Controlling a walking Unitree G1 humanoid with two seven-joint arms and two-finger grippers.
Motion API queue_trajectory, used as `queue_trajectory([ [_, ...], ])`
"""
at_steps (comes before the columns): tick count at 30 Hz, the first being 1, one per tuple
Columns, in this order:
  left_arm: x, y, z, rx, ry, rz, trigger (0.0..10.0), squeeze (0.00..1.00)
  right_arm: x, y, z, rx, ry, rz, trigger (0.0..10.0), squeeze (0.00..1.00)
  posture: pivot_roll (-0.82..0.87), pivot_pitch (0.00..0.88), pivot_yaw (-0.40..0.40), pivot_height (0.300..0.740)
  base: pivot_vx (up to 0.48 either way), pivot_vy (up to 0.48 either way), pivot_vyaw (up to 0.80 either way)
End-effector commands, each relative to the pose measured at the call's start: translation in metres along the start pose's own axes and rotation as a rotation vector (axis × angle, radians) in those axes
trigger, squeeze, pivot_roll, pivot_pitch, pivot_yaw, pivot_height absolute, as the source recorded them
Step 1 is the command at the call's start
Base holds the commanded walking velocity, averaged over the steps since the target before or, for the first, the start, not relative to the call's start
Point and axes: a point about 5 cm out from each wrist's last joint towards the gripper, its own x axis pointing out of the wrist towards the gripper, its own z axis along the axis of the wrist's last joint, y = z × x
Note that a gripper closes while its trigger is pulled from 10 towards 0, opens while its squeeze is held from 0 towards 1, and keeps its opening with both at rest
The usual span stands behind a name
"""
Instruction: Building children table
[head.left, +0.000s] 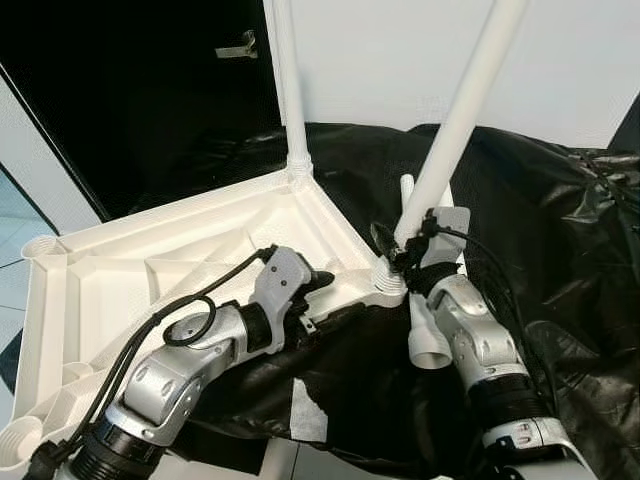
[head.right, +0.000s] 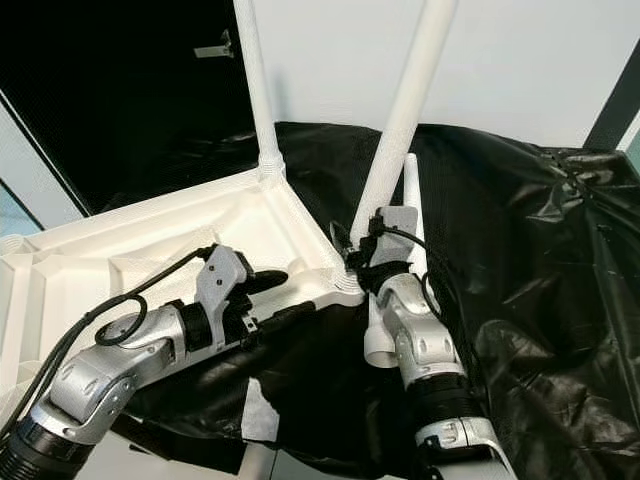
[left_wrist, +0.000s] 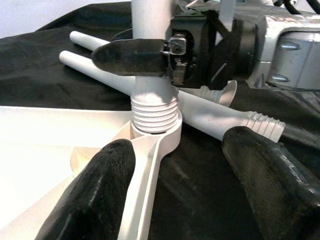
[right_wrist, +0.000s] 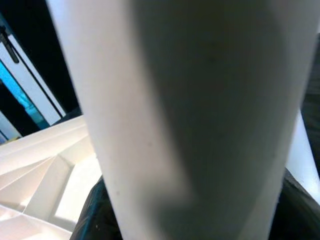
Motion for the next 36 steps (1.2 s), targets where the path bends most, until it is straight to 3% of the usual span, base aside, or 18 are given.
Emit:
queue_trajectory([
  [1,-0.003,0.002,0.001,0.022,0.007,-0.029,10.0,0.0,-0.008,-0.007,-0.02,0.0,0.094,-0.051,10.0,0.0,0.04,0.0,0.047,0.74,0.0,0.0,0.0],
  [3,-0.003,0.003,0.001,0.023,0.005,-0.028,10.0,0.0,-0.009,-0.009,-0.024,-0.086,0.108,-0.046,10.0,0.0,0.03,0.0,0.051,0.74,0.0,0.0,0.0],
  [5,-0.003,0.003,0.001,0.023,0.005,-0.028,10.0,0.0,-0.009,-0.009,-0.024,-0.086,0.108,-0.046,10.0,0.0,0.03,0.0,0.051,0.74,0.0,0.0,0.0],
  [14,-0.003,0.006,0.003,0.032,0.006,-0.02,10.0,0.0,-0.017,0.004,-0.044,-0.241,0.158,0.091,10.0,0.0,0.03,0.0,0.048,0.74,0.0,0.0,0.0],
  [23,-0.007,0.008,0.003,0.038,0.012,-0.012,10.0,0.0,-0.028,0.004,-0.054,-0.289,0.142,0.151,10.0,0.0,0.04,0.0,0.051,0.74,0.0,0.0,0.0],
  [30,-0.008,0.009,0.003,0.044,0.018,-0.014,10.0,0.0,-0.034,0.015,-0.054,-0.335,0.097,0.246,10.0,0.0,0.04,0.0,0.056,0.74,0.0,0.0,0.0],
  [36,-0.007,0.009,0.004,0.049,0.02,-0.017,10.0,0.0,-0.035,0.015,-0.058,-0.319,0.104,0.249,10.0,0.0,0.04,0.0,0.062,0.74,0.0,0.0,0.0],
])
